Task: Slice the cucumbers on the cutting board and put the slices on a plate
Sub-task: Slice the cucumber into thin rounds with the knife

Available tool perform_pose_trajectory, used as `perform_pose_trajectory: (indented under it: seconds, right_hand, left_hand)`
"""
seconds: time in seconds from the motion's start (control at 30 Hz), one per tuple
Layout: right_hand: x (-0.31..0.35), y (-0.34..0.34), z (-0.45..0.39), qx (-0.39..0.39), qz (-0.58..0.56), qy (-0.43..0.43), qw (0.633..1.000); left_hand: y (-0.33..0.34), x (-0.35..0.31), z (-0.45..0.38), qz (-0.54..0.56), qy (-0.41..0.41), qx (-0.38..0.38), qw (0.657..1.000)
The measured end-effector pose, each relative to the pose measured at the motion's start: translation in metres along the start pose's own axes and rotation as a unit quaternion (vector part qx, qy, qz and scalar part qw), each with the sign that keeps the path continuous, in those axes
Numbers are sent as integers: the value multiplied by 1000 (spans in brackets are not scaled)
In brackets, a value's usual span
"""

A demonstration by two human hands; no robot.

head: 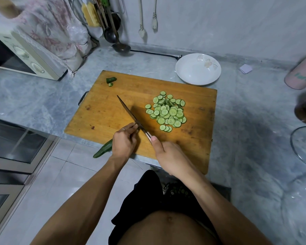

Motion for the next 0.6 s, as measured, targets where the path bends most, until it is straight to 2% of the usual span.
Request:
perform_pose_trajectory:
  seconds: [0.6]
  right_hand:
    - [-2,-1,-2,23,-20,58,998]
  left_hand:
    - [1,0,0,14,-1,-20,1000]
Point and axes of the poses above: each hand's wrist, its own z-axis away from the middle knuckle, its own y-axis out of the palm, x = y × z, the point moved 3 cm from there along -z, towards the middle knuckle, and after that the axes turned 2 degrees about -x, right-handed, at the moved point
